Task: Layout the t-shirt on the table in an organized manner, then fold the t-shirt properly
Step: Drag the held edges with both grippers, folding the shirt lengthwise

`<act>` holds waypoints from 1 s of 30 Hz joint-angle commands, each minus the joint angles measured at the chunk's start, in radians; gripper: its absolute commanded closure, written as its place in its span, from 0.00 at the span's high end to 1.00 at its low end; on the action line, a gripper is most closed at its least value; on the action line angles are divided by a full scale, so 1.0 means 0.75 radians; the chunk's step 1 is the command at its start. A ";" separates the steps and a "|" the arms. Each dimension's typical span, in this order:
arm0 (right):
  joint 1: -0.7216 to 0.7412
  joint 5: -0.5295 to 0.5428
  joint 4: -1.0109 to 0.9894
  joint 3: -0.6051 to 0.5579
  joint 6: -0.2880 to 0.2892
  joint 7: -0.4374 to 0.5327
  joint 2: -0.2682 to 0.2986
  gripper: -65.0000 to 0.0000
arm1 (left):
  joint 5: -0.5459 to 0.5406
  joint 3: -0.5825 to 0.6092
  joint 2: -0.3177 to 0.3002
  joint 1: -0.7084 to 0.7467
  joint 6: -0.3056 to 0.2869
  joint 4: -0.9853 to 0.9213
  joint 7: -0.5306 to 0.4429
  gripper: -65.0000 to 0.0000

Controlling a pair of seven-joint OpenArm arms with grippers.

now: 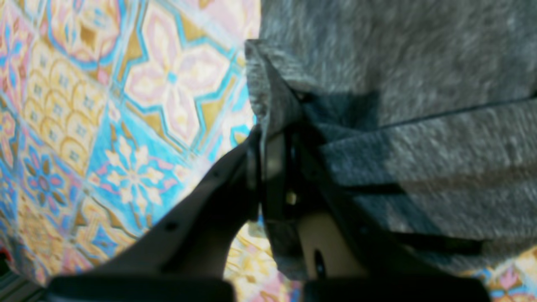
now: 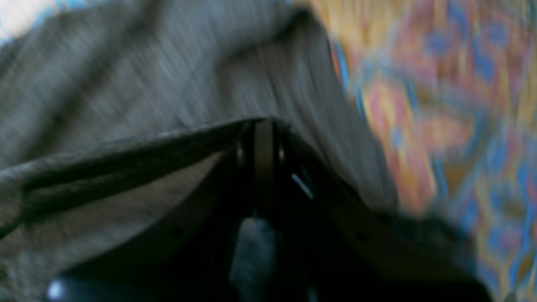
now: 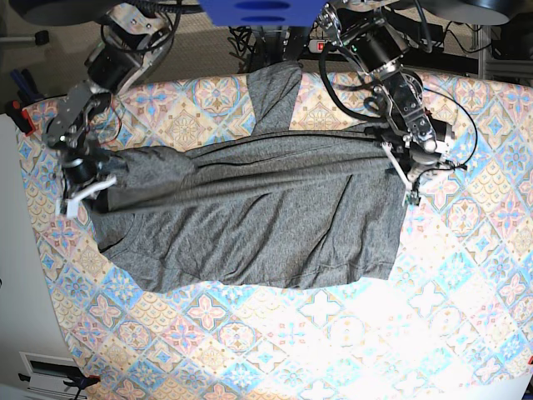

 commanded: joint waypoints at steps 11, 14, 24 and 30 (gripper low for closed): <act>0.028 0.031 0.038 0.004 -0.001 0.055 0.021 0.23 | 0.003 0.002 0.006 -0.018 0.011 0.030 -0.010 0.26; 0.028 0.031 0.075 0.006 -0.001 0.057 0.023 0.26 | 0.001 0.006 0.006 -0.018 0.011 0.083 -0.010 0.26; -0.026 0.033 0.363 0.004 -0.001 0.055 0.025 0.25 | 0.001 0.006 0.006 -0.016 0.011 0.204 -0.008 0.27; -0.026 0.033 0.345 0.000 -0.001 0.053 0.025 0.26 | -0.001 0.104 0.006 0.076 0.011 0.202 -0.012 0.27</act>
